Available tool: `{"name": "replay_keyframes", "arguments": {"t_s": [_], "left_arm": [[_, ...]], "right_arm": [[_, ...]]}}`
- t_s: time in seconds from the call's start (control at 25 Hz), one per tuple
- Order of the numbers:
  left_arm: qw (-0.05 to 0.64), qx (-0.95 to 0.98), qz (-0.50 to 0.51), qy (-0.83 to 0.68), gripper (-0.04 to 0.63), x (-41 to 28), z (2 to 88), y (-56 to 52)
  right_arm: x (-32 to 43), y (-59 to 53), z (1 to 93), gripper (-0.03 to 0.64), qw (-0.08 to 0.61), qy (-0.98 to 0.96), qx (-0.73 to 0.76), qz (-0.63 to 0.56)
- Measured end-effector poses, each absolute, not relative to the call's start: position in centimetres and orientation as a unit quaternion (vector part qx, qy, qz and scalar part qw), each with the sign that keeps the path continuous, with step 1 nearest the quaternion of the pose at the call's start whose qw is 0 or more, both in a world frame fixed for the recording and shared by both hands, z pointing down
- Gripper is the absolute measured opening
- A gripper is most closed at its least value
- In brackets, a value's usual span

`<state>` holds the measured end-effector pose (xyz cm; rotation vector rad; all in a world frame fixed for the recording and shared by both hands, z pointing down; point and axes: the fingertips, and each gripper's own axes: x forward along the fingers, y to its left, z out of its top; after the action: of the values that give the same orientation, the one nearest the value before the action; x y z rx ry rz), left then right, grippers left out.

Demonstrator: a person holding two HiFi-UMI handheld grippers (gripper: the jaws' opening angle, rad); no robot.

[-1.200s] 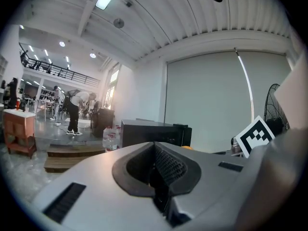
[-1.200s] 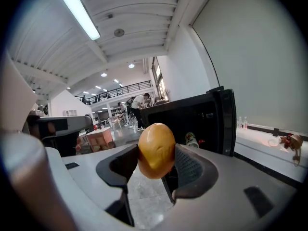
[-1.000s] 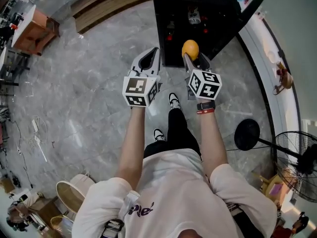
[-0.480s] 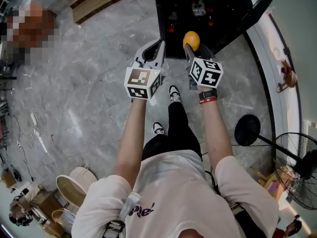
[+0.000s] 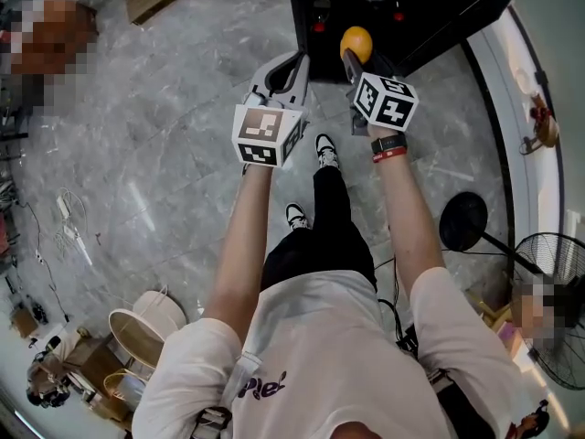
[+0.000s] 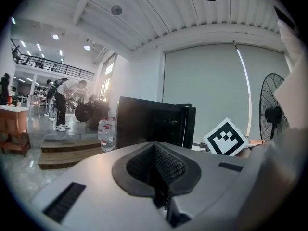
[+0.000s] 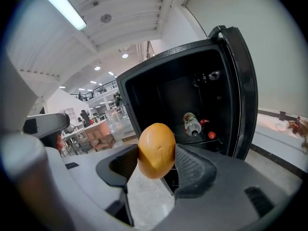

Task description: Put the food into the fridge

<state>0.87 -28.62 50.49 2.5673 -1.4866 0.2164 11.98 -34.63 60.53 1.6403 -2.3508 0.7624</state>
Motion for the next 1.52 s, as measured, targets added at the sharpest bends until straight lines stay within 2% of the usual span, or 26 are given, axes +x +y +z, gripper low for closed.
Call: {"name": "replay_keyframes", "arguments": {"t_s": [0.56, 1.52], "left_arm": [[0.096, 0.87, 0.083, -0.476, 0.018, 1.5, 56.1, -30.8], [0.091, 0.869, 0.066, -0.481, 0.017, 0.0, 60.7, -35.7]], "right_arm": [[11.1, -39.7, 64.6, 0.253, 0.041, -0.78, 0.545, 0.305], [9.4, -50.0, 70.9, 0.253, 0.071, -0.785, 0.536, 0.303]]}}
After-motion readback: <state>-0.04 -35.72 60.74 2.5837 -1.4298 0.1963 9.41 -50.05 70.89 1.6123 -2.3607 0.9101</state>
